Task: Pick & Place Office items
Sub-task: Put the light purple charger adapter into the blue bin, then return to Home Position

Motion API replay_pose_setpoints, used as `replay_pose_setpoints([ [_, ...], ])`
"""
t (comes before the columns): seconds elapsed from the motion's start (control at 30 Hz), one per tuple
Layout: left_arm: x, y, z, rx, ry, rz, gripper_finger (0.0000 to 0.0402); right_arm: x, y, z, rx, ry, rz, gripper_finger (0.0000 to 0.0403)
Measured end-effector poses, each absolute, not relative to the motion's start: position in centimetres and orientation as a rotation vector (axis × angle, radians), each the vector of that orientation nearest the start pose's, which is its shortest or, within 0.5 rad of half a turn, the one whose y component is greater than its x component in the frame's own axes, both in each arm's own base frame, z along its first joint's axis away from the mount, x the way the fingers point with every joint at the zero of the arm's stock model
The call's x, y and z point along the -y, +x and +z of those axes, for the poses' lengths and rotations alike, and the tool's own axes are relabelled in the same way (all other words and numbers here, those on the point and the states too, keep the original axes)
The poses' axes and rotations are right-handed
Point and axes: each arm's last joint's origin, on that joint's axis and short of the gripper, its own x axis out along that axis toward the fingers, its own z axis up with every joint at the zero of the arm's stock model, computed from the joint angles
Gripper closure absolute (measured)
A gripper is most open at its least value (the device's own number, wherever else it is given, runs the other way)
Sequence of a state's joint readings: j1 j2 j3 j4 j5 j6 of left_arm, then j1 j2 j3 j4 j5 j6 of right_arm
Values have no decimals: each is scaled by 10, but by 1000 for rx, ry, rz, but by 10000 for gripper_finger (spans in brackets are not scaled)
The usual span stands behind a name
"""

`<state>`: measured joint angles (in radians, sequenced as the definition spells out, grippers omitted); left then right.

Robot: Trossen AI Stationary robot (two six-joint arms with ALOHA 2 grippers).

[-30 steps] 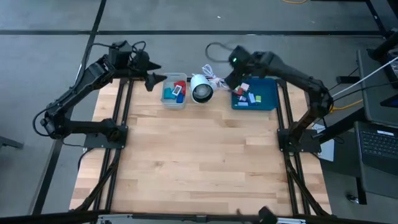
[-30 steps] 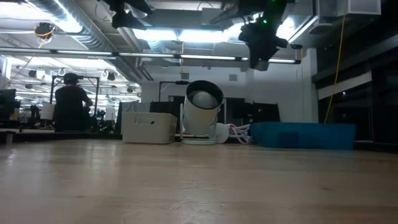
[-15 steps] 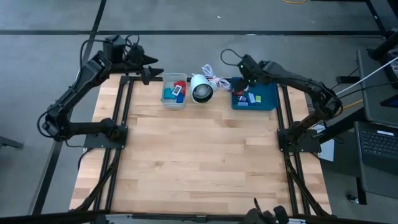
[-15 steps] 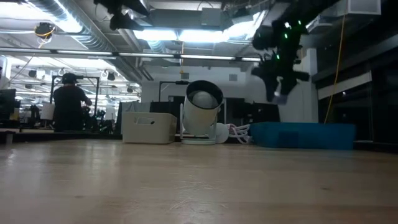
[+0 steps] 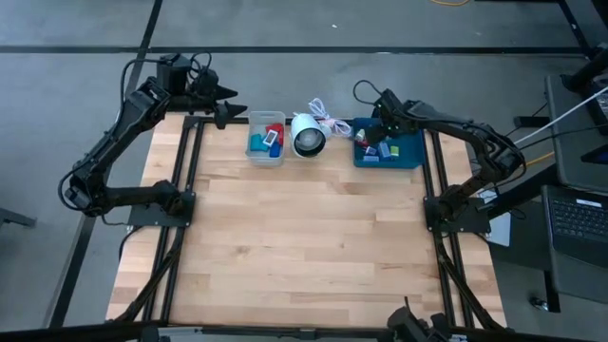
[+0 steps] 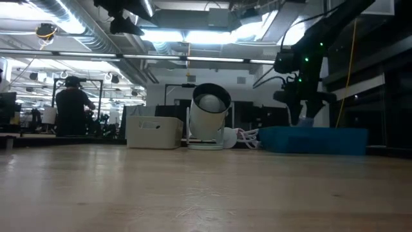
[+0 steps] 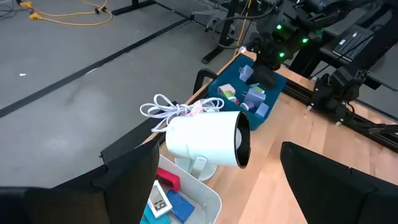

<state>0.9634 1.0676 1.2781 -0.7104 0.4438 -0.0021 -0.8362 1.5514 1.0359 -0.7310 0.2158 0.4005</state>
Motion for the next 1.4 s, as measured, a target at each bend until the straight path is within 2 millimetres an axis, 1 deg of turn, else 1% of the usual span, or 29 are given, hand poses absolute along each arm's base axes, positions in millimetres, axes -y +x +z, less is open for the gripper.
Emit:
replay_pose_setpoints([
  [0.1, -159, 125, 399, -389, -333, 509, 71, 216, 182, 196, -1083, 730, -1146, 195],
  [0.2, -159, 125, 399, -388, -332, 510, 71, 216, 178, 188, -1073, 744, -1149, 195],
  [0.33, -159, 125, 399, -387, -338, 512, 71, 222, 174, 188, -1041, 755, -1155, 195],
  [0.43, -159, 125, 399, -383, -353, 516, 71, 223, 171, 192, -1034, 735, -1172, 195],
  [0.47, -159, 125, 399, -382, -356, 518, 71, 223, 171, 193, -1031, 723, -1176, 186],
  [0.5, -159, 125, 399, -382, -356, 518, 71, 222, 171, 195, -1026, 715, -1177, 166],
  [0.63, -159, 126, 400, -379, -353, 519, 71, 221, 168, 202, -1002, 702, -1193, 64],
  [0.7, -159, 126, 400, -376, -351, 519, 71, 220, 167, 206, -988, 699, -1196, 36],
  [0.8, -159, 126, 400, -375, -352, 519, 71, 220, 164, 211, -968, 696, -1202, 25],
  [0.9, -160, 126, 400, -369, -358, 528, 71, 218, 161, 218, -935, 690, -1208, 33],
  [1.0, -162, 126, 406, -291, -415, 577, 71, 209, 161, 235, -836, 724, -1203, 46],
  [1.07, -161, 122, 415, -223, -466, 625, 71, 200, 164, 252, -742, 756, -1168, 52],
  [1.13, -157, 114, 427, -149, -470, 665, 71, 190, 168, 274, -621, 774, -1111, 55],
  [1.17, -154, 110, 432, -125, -459, 674, 71, 183, 170, 286, -568, 754, -1056, 56],
  [1.23, -146, 103, 440, -90, -420, 661, 71, 167, 176, 312, -463, 670, -889, 56],
  [1.33, -127, 90, 453, -19, -319, 626, 71, 137, 181, 352, -308, 523, -647, 56],
  [1.4, -110, 80, 461, 20, -249, 627, 71, 118, 178, 367, -287, 407, -554, 56],
])
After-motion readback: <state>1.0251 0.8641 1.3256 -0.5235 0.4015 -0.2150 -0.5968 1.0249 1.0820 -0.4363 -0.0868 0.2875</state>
